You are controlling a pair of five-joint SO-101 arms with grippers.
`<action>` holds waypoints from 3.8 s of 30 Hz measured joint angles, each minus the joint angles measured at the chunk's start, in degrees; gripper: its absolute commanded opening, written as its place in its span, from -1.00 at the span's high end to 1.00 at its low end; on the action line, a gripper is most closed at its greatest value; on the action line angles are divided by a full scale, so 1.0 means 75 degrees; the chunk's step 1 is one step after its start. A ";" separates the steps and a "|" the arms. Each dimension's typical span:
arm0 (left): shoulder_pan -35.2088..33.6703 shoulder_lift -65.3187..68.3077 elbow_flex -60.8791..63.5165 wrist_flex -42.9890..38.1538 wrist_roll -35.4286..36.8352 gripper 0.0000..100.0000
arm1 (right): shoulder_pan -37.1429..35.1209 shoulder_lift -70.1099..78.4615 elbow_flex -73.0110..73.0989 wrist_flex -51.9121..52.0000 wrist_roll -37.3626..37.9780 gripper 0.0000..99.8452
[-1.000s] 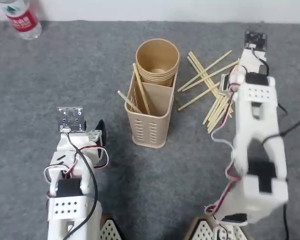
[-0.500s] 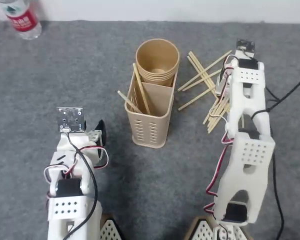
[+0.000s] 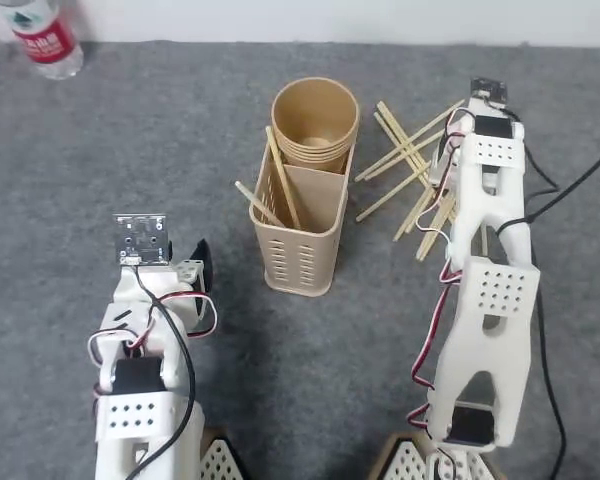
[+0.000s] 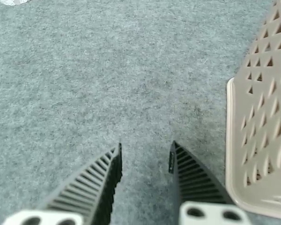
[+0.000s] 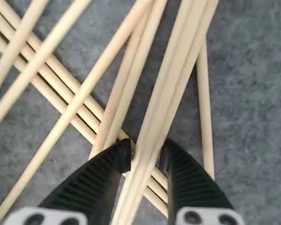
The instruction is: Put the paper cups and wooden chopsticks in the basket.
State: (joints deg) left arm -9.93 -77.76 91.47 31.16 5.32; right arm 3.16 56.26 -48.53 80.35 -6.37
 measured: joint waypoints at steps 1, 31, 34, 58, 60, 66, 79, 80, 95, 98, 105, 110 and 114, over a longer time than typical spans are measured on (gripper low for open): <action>0.0000 0.0000 0.0000 0.0000 0.0000 0.65 | 0.0000 0.0000 -0.0023 0.0129 0.0000 0.98; 0.0000 0.0000 0.0000 0.0000 0.0000 0.65 | 0.0035 0.0035 -0.2637 0.2684 0.0000 0.99; 0.0000 0.0000 0.0000 0.0000 0.0000 0.65 | 0.0035 -0.0211 -0.2637 0.2684 0.0000 0.99; 0.0000 0.0000 0.0000 0.0000 0.0000 0.65 | -0.1184 -0.4548 0.0199 0.2696 0.0457 0.99; 0.0000 0.0000 0.0000 0.0000 0.0000 0.65 | -0.1184 -0.5064 0.0504 0.2696 0.0457 0.99; 0.0000 0.0000 0.0000 0.0000 0.0000 0.65 | -0.1231 -0.6552 0.1969 0.2696 0.0457 0.99; 0.0000 0.0000 0.0000 0.0000 0.0000 0.65 | -0.1371 -0.9823 0.7068 -0.0656 0.1231 0.99; 0.0000 0.0000 0.0000 0.0000 0.0000 0.65 | -0.1371 -0.9940 0.7596 -0.1125 0.1336 0.99; 0.0000 0.0000 0.0000 0.0000 0.0000 0.65 | -0.0656 -1.0456 1.0819 -0.5263 0.2274 0.99; 0.0000 0.0000 0.0000 0.0000 0.0000 0.65 | -0.0703 -1.0913 1.0819 -0.5368 0.2274 0.99; 0.0000 0.0000 0.0000 0.0000 0.0000 0.65 | -0.1453 -1.2542 1.0819 -0.5368 0.2297 0.99; 0.0000 0.0000 0.0000 0.0000 0.0000 0.65 | -0.2262 -1.3281 1.0643 -0.5439 0.2321 0.99; 0.0000 0.0000 0.0000 0.0000 0.0000 0.65 | -0.2743 -1.3281 0.9541 -0.5439 0.2321 0.99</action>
State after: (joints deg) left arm -9.93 -77.76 91.47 31.16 5.32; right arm -17.41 -43.34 23.03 39.56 11.03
